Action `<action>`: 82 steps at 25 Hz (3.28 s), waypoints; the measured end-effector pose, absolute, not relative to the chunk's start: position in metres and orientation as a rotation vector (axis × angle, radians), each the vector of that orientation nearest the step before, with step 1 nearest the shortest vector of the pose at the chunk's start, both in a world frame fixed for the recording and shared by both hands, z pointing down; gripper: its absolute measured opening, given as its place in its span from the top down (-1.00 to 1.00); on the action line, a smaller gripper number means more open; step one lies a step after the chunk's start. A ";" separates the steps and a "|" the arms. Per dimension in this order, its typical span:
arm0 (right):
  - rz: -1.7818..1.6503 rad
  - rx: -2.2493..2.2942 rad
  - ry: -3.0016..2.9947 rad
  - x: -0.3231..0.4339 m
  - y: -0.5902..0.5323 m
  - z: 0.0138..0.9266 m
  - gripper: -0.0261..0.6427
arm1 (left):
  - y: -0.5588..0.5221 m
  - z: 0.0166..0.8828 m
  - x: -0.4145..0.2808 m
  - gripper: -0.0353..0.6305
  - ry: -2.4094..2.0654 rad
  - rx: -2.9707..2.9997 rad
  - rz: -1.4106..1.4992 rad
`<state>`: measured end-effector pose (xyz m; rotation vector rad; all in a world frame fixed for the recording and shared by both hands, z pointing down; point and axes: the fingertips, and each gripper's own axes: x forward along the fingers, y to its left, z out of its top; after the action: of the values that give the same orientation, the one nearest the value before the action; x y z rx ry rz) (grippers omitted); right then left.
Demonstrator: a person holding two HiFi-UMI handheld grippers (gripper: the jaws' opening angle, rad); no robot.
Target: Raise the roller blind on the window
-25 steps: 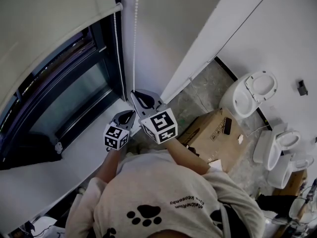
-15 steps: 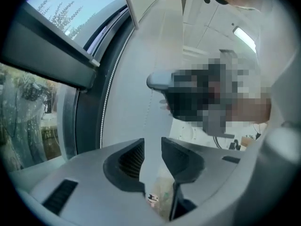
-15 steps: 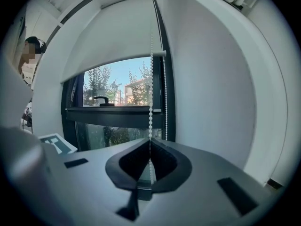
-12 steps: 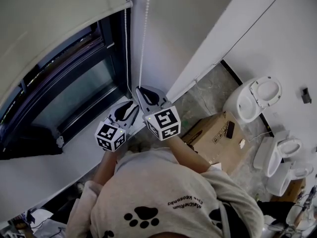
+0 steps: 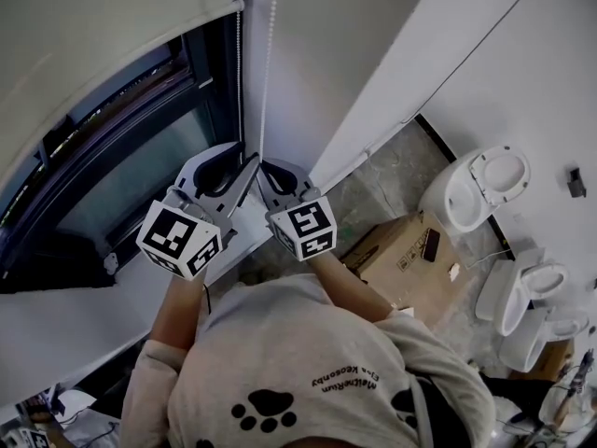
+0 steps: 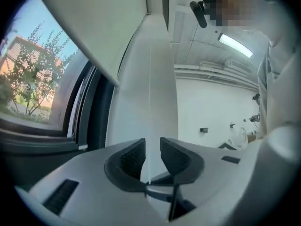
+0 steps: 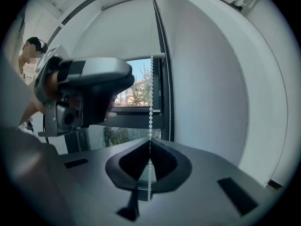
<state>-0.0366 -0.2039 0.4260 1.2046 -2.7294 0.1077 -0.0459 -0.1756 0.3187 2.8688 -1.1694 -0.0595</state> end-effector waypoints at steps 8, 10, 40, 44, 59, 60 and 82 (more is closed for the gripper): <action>0.105 1.185 -2.734 -0.042 -0.202 0.428 0.89 | -0.199 0.258 -0.036 0.59 -1.172 2.939 -0.148; 0.095 1.186 -2.732 -0.043 -0.202 0.427 0.89 | -0.203 0.249 -0.035 0.59 -1.160 2.944 -0.155; 0.114 1.160 -2.599 -0.045 -0.185 0.510 0.89 | -0.200 0.313 -0.033 0.87 -1.177 2.904 0.002; 0.189 1.103 -2.531 -0.045 -0.175 0.549 0.89 | -0.200 0.352 -0.033 0.87 -1.153 2.833 0.046; 0.277 1.022 -2.442 -0.032 -0.162 0.609 0.89 | -0.194 0.414 -0.020 0.87 -1.116 2.755 0.086; 0.269 1.015 -2.445 -0.033 -0.161 0.609 0.89 | -0.195 0.415 -0.020 0.87 -1.117 2.754 0.081; -0.059 1.378 -2.720 0.004 -0.176 0.355 0.57 | -0.197 0.416 -0.028 0.87 -1.156 2.755 0.026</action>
<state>0.0040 -0.1762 0.3551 1.3781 -2.7203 -0.0592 -0.0280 -0.1974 0.4158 2.7551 -1.1562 0.0257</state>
